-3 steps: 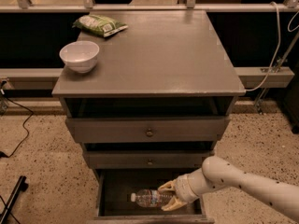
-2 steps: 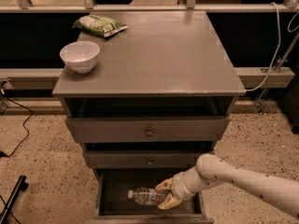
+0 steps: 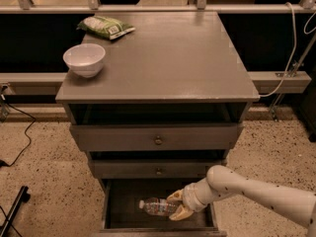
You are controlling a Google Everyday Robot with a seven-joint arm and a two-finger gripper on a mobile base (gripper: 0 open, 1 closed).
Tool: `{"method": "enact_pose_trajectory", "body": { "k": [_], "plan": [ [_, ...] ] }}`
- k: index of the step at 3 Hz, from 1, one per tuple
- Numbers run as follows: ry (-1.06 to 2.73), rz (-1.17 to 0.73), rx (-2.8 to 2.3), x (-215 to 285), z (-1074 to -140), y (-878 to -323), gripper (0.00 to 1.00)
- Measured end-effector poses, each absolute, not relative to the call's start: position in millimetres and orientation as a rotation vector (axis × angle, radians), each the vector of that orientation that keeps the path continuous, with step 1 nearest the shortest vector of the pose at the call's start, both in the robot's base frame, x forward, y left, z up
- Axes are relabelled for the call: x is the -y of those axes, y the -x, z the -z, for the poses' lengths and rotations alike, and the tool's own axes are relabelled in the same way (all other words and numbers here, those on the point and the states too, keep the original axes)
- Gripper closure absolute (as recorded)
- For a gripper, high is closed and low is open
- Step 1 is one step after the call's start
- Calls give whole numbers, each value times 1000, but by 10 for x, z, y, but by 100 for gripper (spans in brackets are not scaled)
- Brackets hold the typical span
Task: Place water bottle into bottom drawer
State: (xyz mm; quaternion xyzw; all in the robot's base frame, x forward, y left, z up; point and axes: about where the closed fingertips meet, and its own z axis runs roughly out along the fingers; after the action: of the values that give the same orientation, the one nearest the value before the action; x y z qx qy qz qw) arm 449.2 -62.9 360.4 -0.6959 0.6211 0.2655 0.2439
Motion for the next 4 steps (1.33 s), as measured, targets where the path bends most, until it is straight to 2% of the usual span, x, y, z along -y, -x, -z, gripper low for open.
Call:
{"method": "enact_pose_trajectory", "body": {
  "k": [2,4],
  "plan": [
    [1897,-594,-1609,940,-2653,-4707,100],
    [2019,-637,-1540,939,-1973,-4744,97]
  ]
}}
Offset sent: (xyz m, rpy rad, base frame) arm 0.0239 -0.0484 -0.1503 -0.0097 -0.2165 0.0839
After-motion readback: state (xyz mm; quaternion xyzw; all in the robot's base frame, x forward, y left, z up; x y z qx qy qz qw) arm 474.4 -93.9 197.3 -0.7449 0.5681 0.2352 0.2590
